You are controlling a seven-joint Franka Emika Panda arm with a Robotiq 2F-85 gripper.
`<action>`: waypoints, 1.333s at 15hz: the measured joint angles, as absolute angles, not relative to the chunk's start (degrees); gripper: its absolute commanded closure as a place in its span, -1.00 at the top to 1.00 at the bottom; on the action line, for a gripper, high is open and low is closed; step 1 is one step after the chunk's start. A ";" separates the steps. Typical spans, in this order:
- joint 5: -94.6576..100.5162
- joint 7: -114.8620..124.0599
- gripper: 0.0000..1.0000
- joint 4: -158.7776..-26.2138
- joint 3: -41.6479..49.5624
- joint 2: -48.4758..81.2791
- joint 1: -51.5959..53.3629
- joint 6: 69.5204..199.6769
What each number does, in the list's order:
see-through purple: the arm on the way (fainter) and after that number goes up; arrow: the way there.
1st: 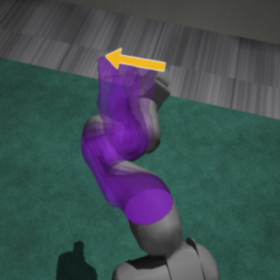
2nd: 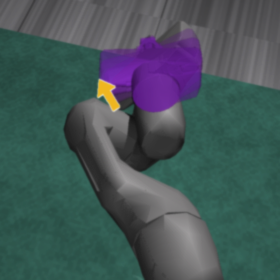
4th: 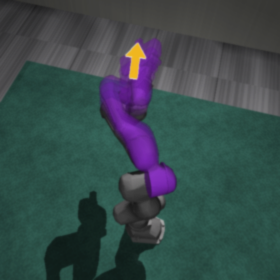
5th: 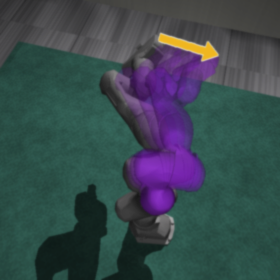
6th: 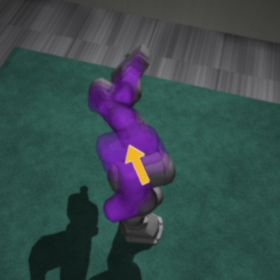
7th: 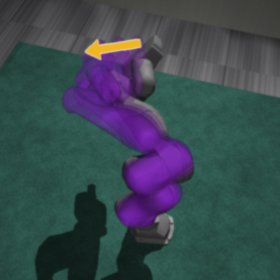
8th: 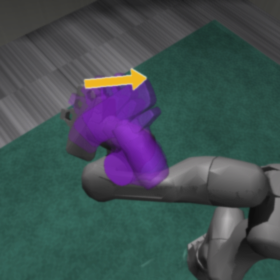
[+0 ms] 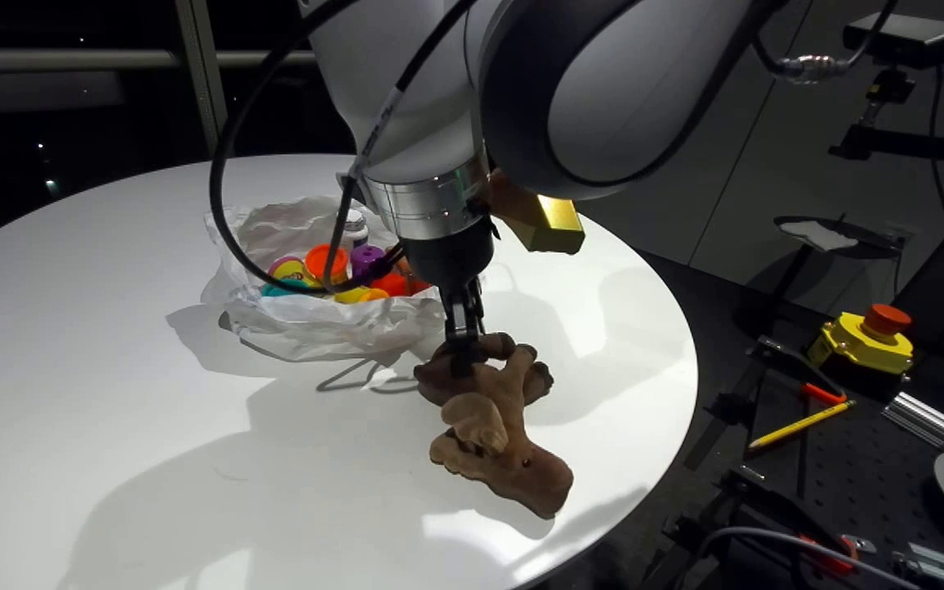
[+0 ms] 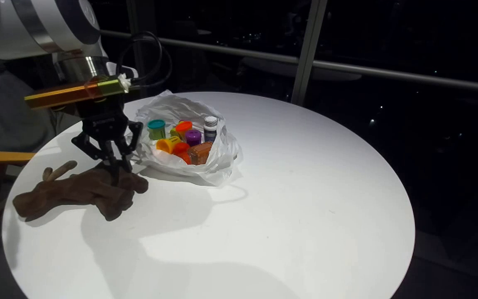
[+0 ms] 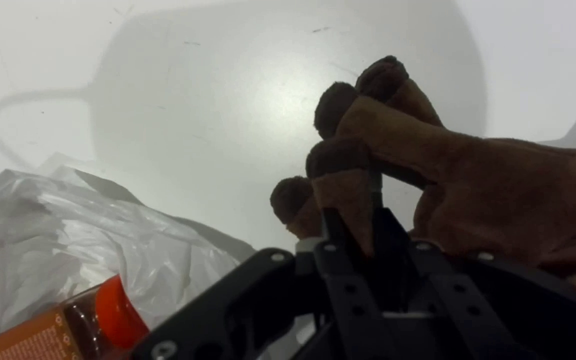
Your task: Put the objects on the table in the plastic
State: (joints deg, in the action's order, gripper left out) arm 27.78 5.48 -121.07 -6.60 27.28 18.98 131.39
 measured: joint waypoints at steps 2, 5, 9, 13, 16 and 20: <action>27.05 7.29 -0.71 -121.03 -6.63 25.81 19.01 131.26; 27.12 12.35 -0.79 -120.84 -6.65 22.29 19.52 131.26; 30.72 22.82 -0.82 -120.23 -6.38 17.14 20.77 131.30; 32.48 27.40 -0.77 -120.13 -6.41 14.90 20.71 130.33; 26.34 25.73 -0.79 -120.64 -6.62 16.31 19.55 128.85; 11.91 19.77 -0.09 -121.23 -7.89 19.60 17.05 127.35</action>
